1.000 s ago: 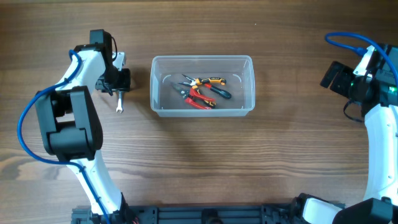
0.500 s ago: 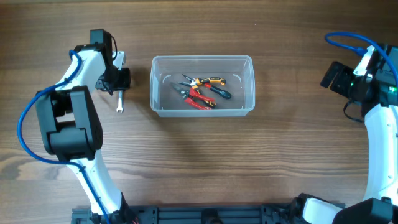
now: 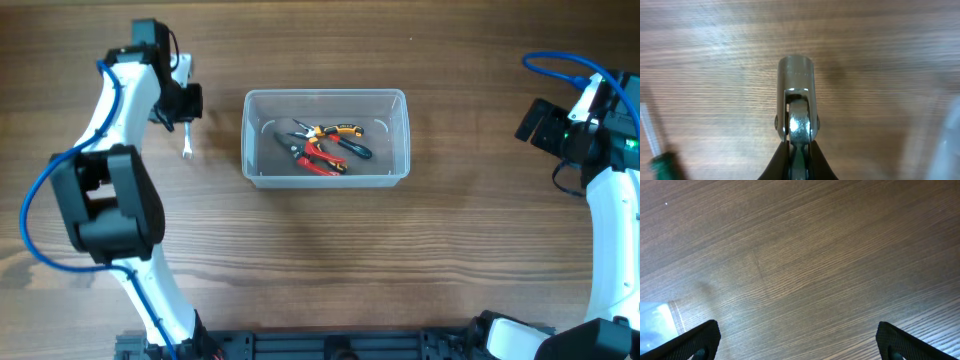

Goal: Pack container
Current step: 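Carry the wrench into the container and open the left gripper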

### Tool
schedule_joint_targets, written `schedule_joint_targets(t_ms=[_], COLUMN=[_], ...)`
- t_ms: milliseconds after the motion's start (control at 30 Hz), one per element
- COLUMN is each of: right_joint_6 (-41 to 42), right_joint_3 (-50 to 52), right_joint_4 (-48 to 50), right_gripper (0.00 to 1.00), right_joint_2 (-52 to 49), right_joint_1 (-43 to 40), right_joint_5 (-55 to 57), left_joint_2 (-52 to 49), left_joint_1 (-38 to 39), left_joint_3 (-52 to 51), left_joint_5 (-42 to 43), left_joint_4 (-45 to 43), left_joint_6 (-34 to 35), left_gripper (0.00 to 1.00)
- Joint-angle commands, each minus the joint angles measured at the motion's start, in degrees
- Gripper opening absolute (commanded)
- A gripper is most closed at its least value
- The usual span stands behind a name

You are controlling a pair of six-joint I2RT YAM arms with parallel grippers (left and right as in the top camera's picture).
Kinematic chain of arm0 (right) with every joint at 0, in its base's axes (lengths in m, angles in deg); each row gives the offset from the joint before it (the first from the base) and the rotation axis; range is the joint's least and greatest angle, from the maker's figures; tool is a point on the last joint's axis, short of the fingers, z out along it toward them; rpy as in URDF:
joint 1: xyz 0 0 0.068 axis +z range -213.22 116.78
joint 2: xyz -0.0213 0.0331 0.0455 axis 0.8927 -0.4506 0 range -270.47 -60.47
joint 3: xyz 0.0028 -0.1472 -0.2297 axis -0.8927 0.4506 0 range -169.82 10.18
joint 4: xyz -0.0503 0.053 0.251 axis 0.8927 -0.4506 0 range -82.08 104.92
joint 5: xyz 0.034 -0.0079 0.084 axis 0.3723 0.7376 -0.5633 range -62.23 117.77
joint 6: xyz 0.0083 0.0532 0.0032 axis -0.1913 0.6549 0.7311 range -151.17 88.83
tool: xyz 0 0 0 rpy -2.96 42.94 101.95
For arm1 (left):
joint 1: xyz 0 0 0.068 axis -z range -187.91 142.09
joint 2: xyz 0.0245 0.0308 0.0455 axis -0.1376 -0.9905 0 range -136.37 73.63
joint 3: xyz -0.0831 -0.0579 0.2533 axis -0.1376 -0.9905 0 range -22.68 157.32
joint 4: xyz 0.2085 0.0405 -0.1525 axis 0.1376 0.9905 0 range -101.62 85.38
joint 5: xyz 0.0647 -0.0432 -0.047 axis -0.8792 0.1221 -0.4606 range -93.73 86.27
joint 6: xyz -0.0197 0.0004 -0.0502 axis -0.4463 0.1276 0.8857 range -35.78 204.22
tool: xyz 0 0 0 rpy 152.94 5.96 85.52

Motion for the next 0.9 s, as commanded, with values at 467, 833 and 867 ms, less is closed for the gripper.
schedule_joint_targets(t_ms=[467, 833, 867], right_joint_6=[1.1, 1.1, 1.1], right_joint_3=[-0.1, -0.1, -0.1], right_joint_4=[0.1, 0.2, 0.2], right_gripper=[1.00, 1.00, 1.00], right_joint_2=[0.3, 0.3, 0.3], right_joint_1=[0.0, 0.0, 0.0], right_joint_5=[1.0, 1.0, 1.0], left_joint_2=[24.1, 17.0, 15.7], left_joint_1=[22.0, 33.9, 34.0], left_joint_3=[5.2, 5.1, 5.1], left_joint_5=[5.2, 5.1, 5.1], left_joint_4=[6.4, 11.5, 11.5], left_joint_6=[-6.5, -13.0, -13.4], left_gripper=[0.04, 0.04, 0.04])
